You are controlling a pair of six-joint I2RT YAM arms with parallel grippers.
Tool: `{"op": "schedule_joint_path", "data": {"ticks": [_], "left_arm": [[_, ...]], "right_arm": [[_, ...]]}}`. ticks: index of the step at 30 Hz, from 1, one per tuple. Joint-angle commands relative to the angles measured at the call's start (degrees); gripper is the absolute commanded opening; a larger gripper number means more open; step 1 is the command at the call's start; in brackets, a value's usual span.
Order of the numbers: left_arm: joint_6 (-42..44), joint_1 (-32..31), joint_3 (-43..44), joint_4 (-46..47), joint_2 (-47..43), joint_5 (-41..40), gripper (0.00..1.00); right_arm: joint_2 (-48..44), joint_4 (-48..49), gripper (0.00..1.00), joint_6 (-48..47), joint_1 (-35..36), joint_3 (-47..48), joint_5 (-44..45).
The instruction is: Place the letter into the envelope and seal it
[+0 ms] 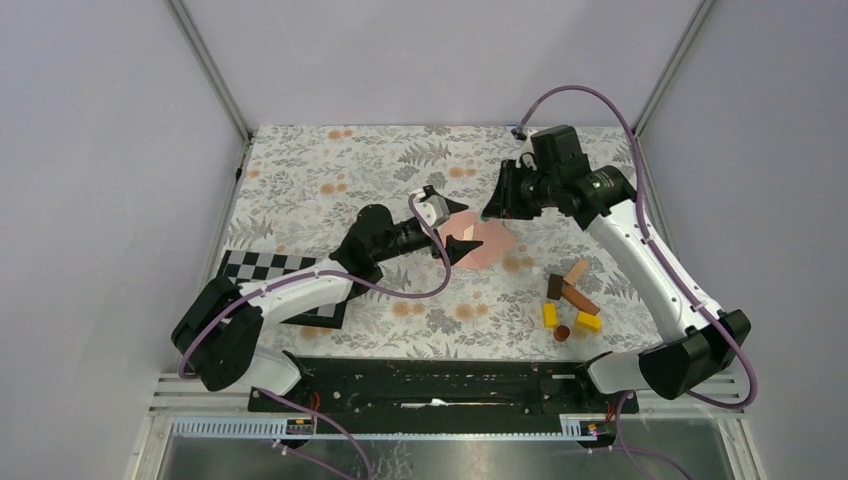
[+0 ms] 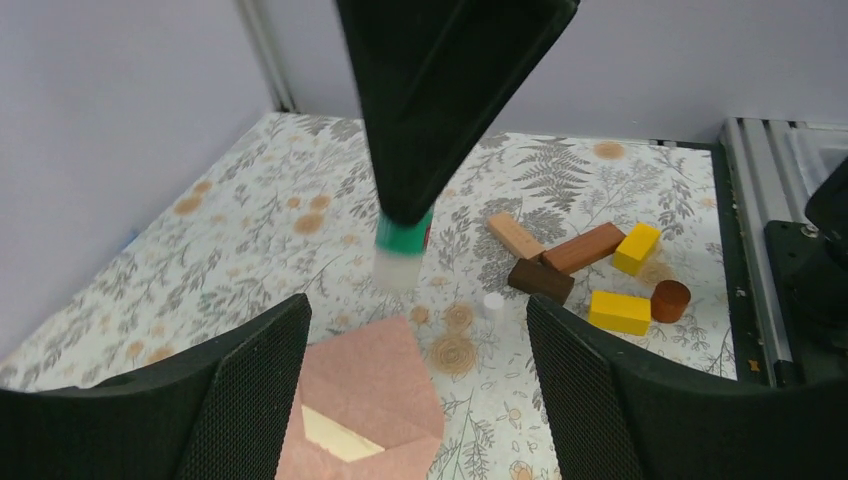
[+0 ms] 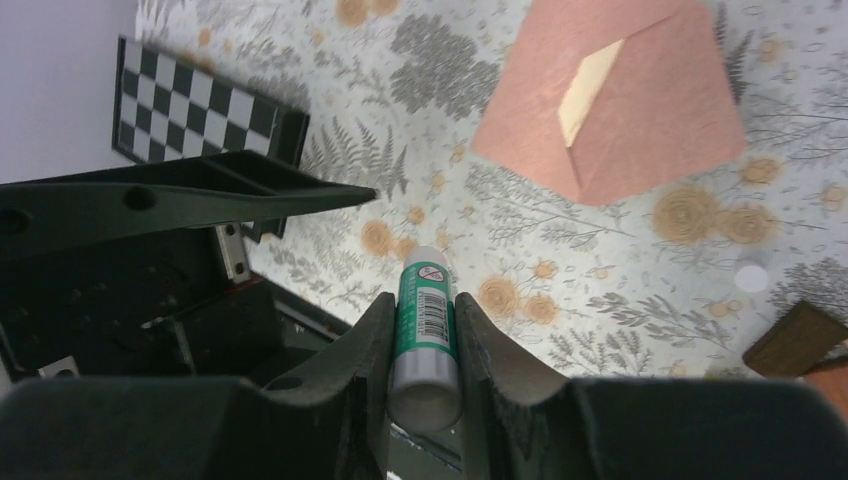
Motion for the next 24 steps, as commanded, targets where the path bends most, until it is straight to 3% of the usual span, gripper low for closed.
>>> {"op": "schedule_joint_path", "data": {"ticks": [1, 8, 18, 24], "left_arm": [[4.98, -1.09, 2.78, 3.9, 0.5, 3.78, 0.8], [4.95, -2.1, 2.8, 5.11, 1.18, 3.49, 0.75], [2.83, -2.19, 3.16, 6.69, 1.83, 3.28, 0.58], [1.66, -2.19, 4.38, 5.46, 3.04, 4.2, 0.34]], "right_arm": [[-1.35, -2.67, 0.0, -0.31, 3.8, 3.74, 0.79], [-0.25, -3.01, 0.0, 0.88, 6.91, 5.62, 1.46], [0.65, -3.01, 0.0, 1.39, 8.34, 5.44, 3.3], [0.76, -2.86, 0.0, 1.47, 8.5, 5.1, 3.6]]}}
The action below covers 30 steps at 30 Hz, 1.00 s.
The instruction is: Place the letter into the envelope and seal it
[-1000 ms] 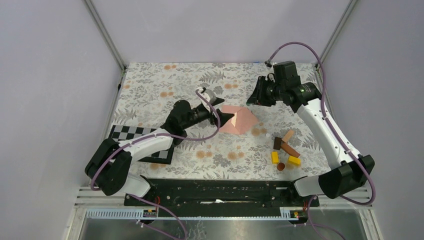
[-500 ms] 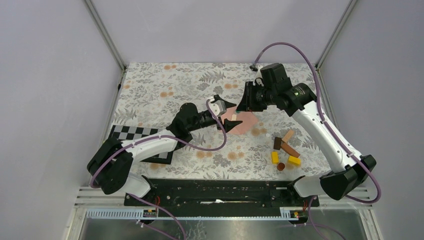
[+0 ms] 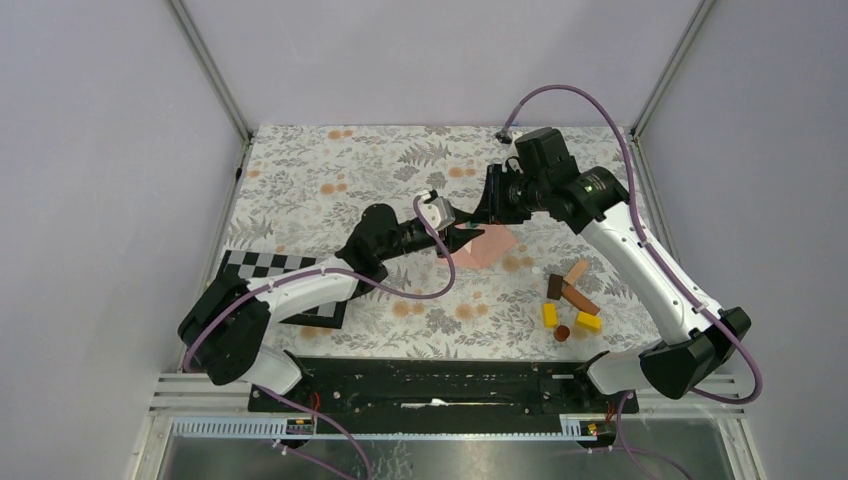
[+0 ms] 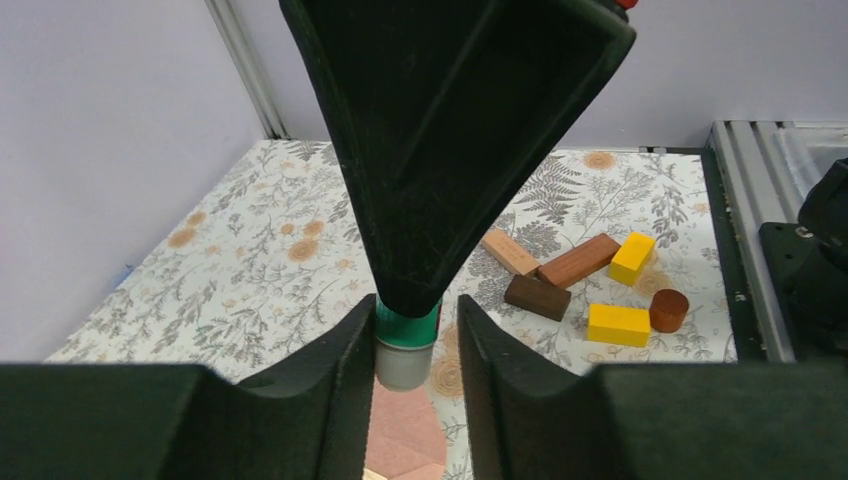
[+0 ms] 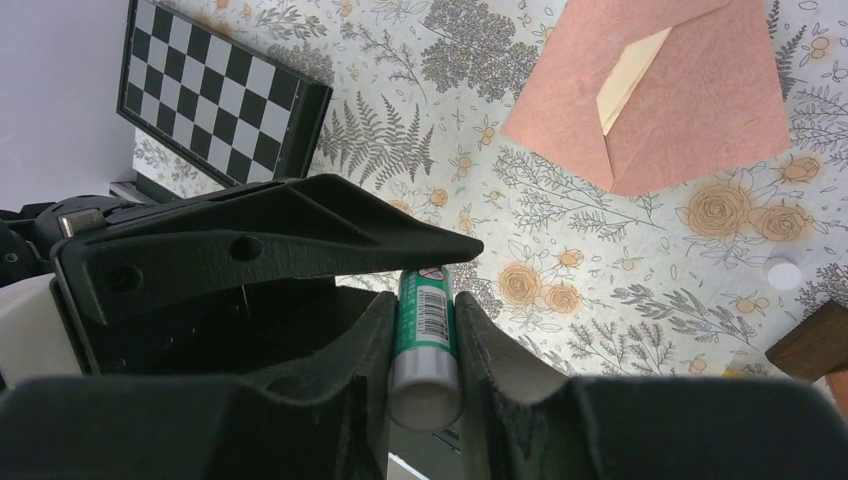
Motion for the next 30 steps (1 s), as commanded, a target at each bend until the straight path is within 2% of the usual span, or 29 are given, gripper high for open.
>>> {"op": "schedule_joint_path", "data": {"ticks": [1, 5, 6, 8, 10, 12, 30], "left_arm": [[-0.86, -0.2, 3.29, 2.28, 1.31, 2.1, 0.29], [-1.28, -0.29, 3.88, 1.91, 1.66, 2.13, 0.08], [-1.32, -0.29, 3.86, 1.86, 1.8, 2.01, 0.03], [-1.37, -0.29, 3.77, 1.54, 1.83, 1.48, 0.0], [-1.39, -0.29, 3.31, 1.47, 1.69, 1.41, 0.0], [-1.32, -0.29, 2.76, 1.22, 1.58, 0.78, 0.0], [-1.91, -0.29, 3.0, 1.4, 2.78, -1.19, 0.0]], "right_arm": [[0.4, -0.13, 0.0, 0.5, 0.77, 1.74, 1.46], [0.59, 0.02, 0.0, 0.55, 0.81, 1.4, 1.62], [0.52, 0.0, 0.03, 0.56, 0.88, 1.44, 2.02], [0.02, 0.1, 0.16, 0.74, 0.94, 1.6, 3.92], [-0.88, 0.16, 0.33, 0.91, 0.95, 2.0, 5.8], [-1.62, -0.13, 0.41, 0.76, 0.96, 2.84, 7.37], [-2.51, -1.67, 0.38, 0.05, 1.13, 2.43, 6.96]]}}
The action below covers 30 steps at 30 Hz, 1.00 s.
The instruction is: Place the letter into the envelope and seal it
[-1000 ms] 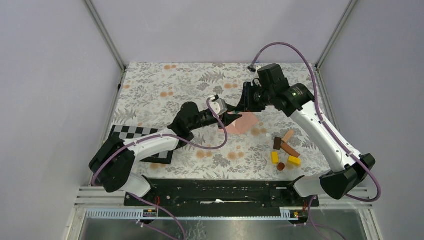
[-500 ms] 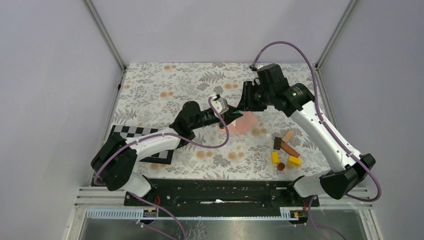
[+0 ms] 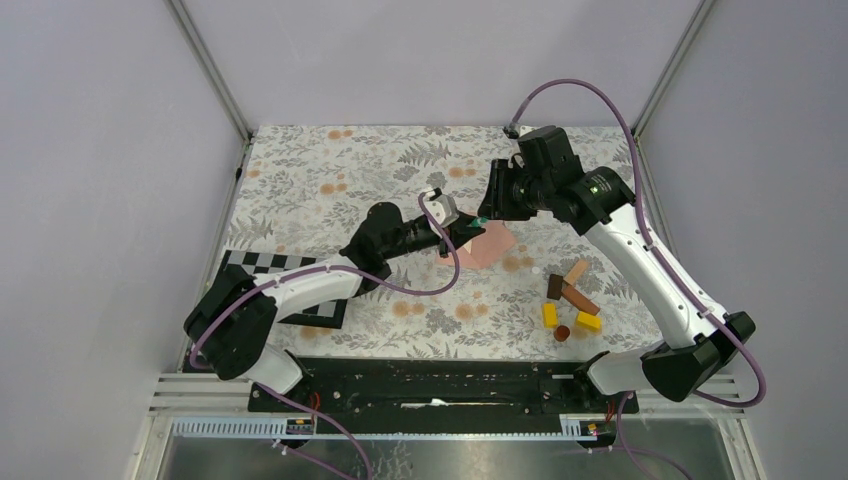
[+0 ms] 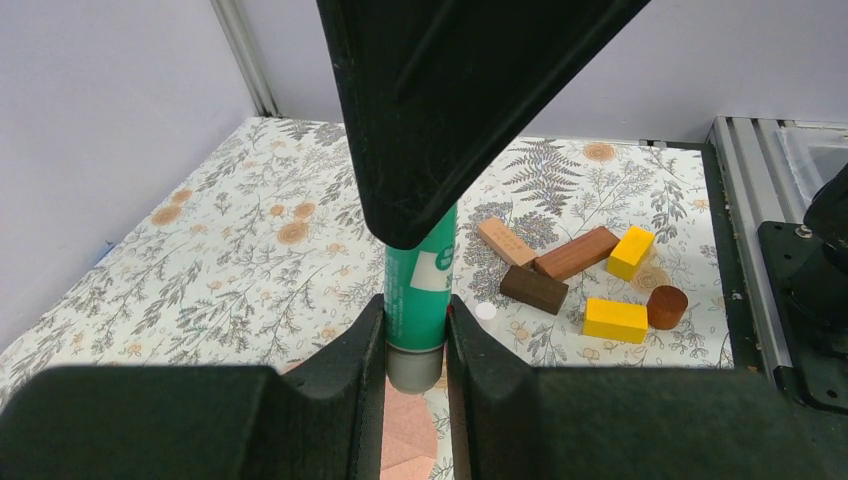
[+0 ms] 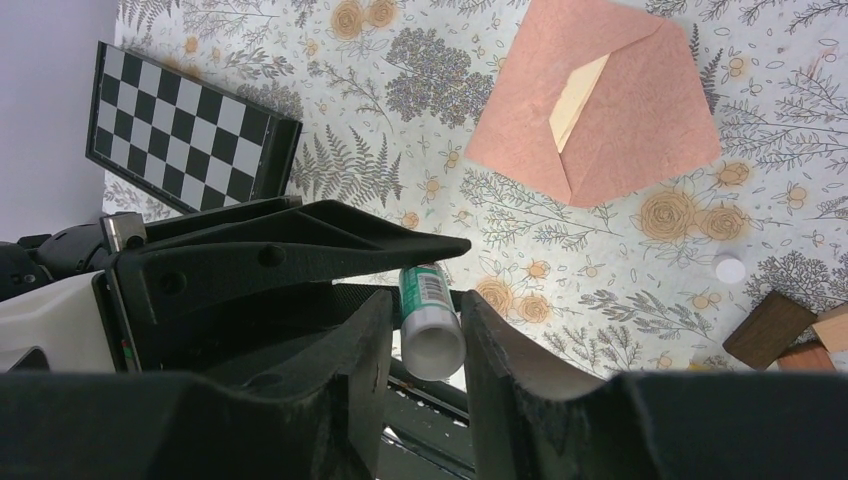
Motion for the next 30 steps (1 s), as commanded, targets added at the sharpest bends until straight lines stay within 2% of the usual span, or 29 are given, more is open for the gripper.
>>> {"op": "schedule_joint_path", "data": {"ticks": [1, 6, 11, 13, 17, 19, 23, 30], "left_arm": [[-0.52, -0.25, 1.74, 2.42, 0.55, -0.65, 0.0], [-0.83, -0.25, 1.98, 2.79, 0.8, -0.69, 0.0], [-1.53, -0.25, 2.24, 3.31, 0.83, -0.66, 0.01], [-1.63, -0.25, 2.2, 3.74, 0.71, -0.77, 0.11], [-1.77, -0.25, 2.52, 3.98, 0.64, -0.93, 0.32], [-1.85, -0.24, 2.63, 4.19, 0.64, -0.67, 0.38], [-2.0, -0.25, 2.55, 4.64, 0.66, -0.41, 0.41], [-2.93, -0.25, 2.62, 5.42, 1.21, 0.35, 0.4]], "right_arm": [[-1.75, -0.85, 0.38, -0.53, 0.6, 0.71, 0.25], [-1.67, -1.12, 0.3, -0.89, 0.6, 0.41, 0.31], [-0.87, -1.85, 0.11, -1.77, 0.68, 0.35, -0.61], [-0.36, -2.24, 0.07, -2.1, 0.77, 0.63, -0.87], [0.37, -2.66, 0.04, -2.53, 1.21, 0.93, -1.01], [0.7, -2.75, 0.03, -2.63, 1.32, 0.93, -1.01], [1.17, -2.73, 0.03, -2.63, 1.57, 1.03, -0.84], [1.89, -2.76, 0.02, -2.66, 1.79, 1.29, -0.66]]}}
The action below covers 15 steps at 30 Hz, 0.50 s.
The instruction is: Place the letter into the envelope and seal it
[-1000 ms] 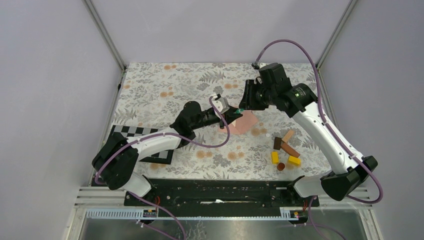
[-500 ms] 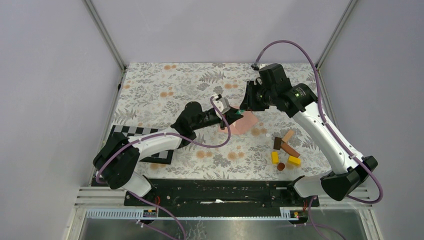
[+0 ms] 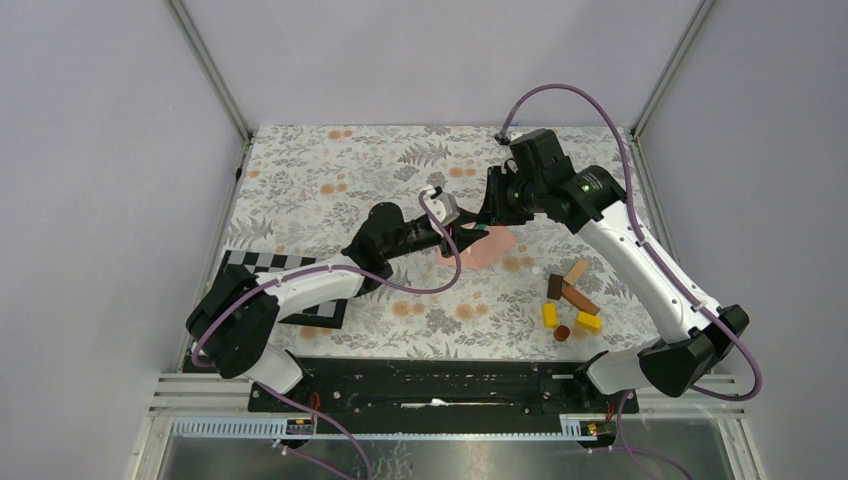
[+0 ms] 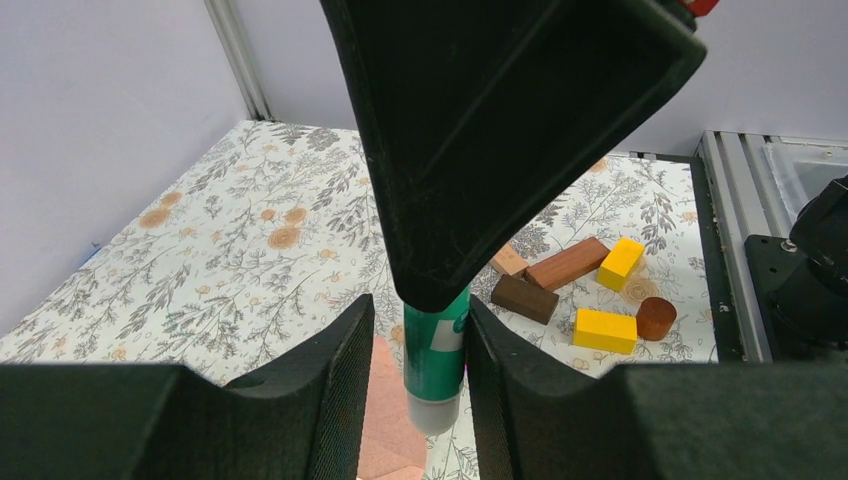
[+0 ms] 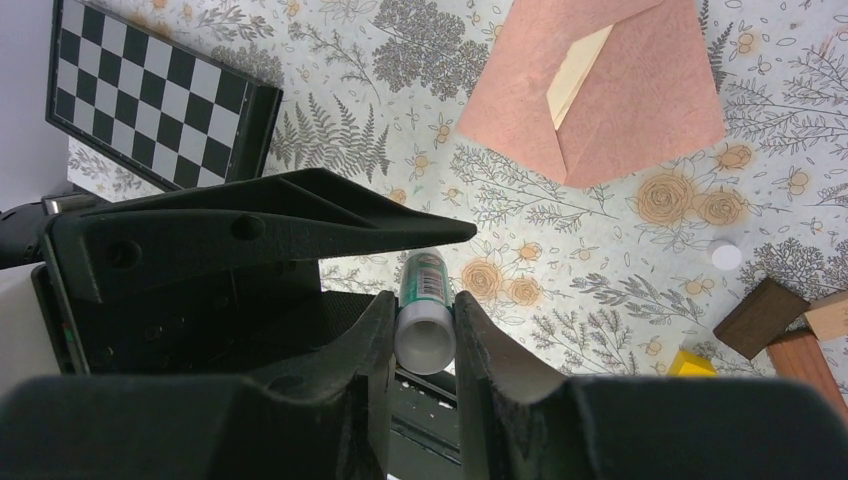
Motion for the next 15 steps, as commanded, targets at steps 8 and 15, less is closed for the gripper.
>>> {"op": "schedule_joint_path", "data": {"ticks": [8, 15], "left_arm": [[-2.3, -0.14, 2.33, 4.61, 1.25, 1.24, 0.21], [-9.74, -0.14, 0.36, 4.48, 1.58, -7.01, 0.0]], "right_arm": [[1.33, -0.31, 0.02, -0.58, 1.13, 1.26, 0.33], [0.26, 0.78, 0.34, 1.05, 0.66, -0.25, 7.01]]}}
